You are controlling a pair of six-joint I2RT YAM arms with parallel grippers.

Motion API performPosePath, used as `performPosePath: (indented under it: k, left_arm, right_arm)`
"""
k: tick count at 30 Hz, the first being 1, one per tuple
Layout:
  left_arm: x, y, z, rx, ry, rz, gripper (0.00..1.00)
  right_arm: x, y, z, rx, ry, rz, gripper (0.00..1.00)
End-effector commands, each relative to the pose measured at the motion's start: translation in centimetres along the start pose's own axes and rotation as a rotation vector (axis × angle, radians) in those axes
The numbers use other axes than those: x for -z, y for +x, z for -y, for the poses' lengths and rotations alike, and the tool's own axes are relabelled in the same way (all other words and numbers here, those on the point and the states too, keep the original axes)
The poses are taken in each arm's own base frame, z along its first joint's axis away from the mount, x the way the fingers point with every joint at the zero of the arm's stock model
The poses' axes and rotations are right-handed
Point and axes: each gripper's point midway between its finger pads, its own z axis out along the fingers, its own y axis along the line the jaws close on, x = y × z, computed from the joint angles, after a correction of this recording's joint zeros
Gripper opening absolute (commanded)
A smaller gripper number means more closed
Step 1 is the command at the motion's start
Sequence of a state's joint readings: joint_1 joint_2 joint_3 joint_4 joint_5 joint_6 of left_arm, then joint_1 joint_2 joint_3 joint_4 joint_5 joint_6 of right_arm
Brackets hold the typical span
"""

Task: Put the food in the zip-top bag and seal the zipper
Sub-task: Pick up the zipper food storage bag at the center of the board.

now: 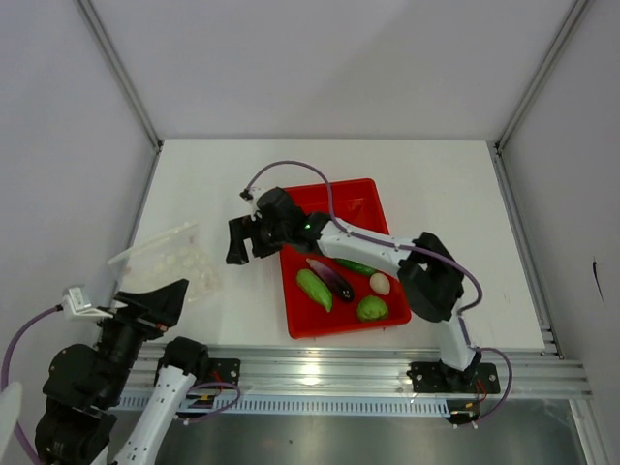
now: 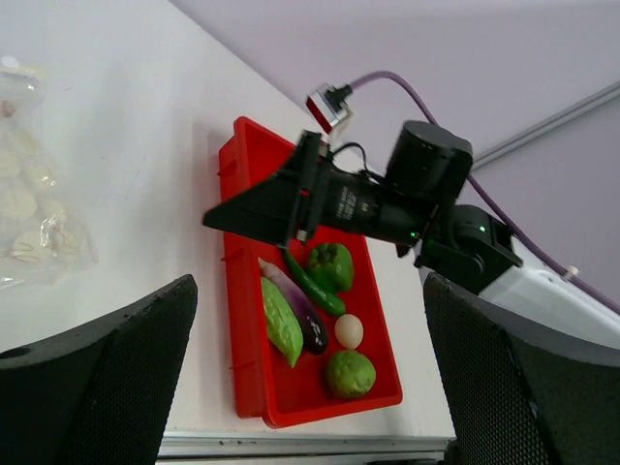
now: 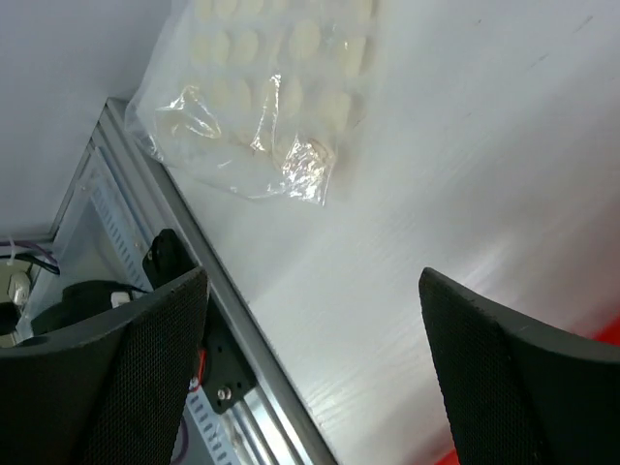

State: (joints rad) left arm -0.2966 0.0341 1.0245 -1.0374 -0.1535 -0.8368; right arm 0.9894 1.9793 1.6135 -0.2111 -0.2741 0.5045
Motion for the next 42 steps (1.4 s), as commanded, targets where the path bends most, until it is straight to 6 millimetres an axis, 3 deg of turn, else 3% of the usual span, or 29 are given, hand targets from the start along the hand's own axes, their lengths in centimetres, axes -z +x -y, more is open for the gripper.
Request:
performPosePath:
  k: [1, 2, 6, 8, 10, 11, 12, 16, 23, 26, 29, 31, 32, 34, 35, 41, 42]
  left_arm:
    - [-0.7, 0.5, -0.5, -0.033, -0.062, -0.059, 0.99]
    - [-0.9, 0.9, -0.6, -0.036, -0.067, -0.076, 1.00]
    - [-1.2, 1.7, -0.4, -0.035, -0.045, -0.107, 1.00]
    - [-1.3, 1.9, -0.3, -0.036, -0.038, -0.116, 0.99]
    - [-1.2, 2.0, -0.2, -0.044, -0.031, -0.122, 1.00]
    - [-1.3, 2.0, -0.3, -0.051, -0.032, -0.124, 0.99]
    - [-1.3, 2.0, -0.3, -0.054, -0.033, -0.123, 1.00]
    - [-1.3, 1.9, -0.3, -0.063, -0.034, -0.124, 0.99]
    - [-1.3, 2.0, -0.3, -0.073, -0.031, -0.129, 1.00]
    - [-1.2, 2.0, -0.2, -0.076, -0.024, -0.129, 1.00]
    - [-1.4, 2.2, -0.2, -0.077, -0.028, -0.139, 0.99]
    - [-1.8, 2.5, -0.3, -0.075, -0.043, -0.159, 0.99]
    - [-1.8, 2.6, -0.3, -0.077, -0.047, -0.167, 0.99]
    - [-2.3, 2.7, -0.4, -0.084, -0.072, -0.194, 1.00]
    - [-2.4, 2.9, -0.5, -0.097, -0.083, -0.208, 0.99]
    - [-3.3, 2.5, -0.1, -0.114, -0.121, -0.234, 1.00]
    - [-3.3, 2.4, 0.1, -0.108, -0.114, -0.235, 0.99]
  right_arm:
    - [-2.6, -1.7, -2.0, 0.043, -0.090, 0.006, 0.90]
    - [-4.7, -0.4, -0.6, 0.026, -0.074, -0.033, 0.91]
    - [-8.0, 0.4, 0.5, -0.031, -0.098, -0.046, 0.91]
    - [-8.8, 0.1, -0.2, -0.042, -0.147, -0.037, 0.91]
    - [-10.4, 1.4, 0.2, -0.071, -0.163, -0.078, 0.91]
    - [-10.8, 1.0, -0.8, -0.062, -0.186, -0.072, 0.91]
    - [-11.9, 2.2, -0.2, -0.069, -0.177, -0.097, 0.91]
    - [-13.7, 4.0, -0.5, -0.069, -0.176, -0.126, 0.89]
    - [-15.4, 6.1, -1.2, -0.107, -0.215, -0.161, 0.75]
    - [-15.5, 6.9, -1.6, -0.112, -0.235, -0.181, 0.52]
    - [-15.2, 7.1, -1.6, -0.108, -0.234, -0.185, 0.38]
    - [-14.8, 6.3, -1.4, -0.100, -0.229, -0.158, 0.33]
    - [-14.0, 5.5, -0.8, -0.105, -0.221, -0.142, 0.23]
    - [-13.2, 3.9, -0.1, -0.102, -0.212, -0.106, 0.15]
    - [-12.6, 3.1, 1.4, -0.111, -0.192, -0.093, 0.03]
    - [-7.5, -3.1, 2.9, -0.018, -0.212, -0.001, 0.00]
    - [-5.8, -4.5, 2.6, 0.008, -0.208, 0.021, 0.00]
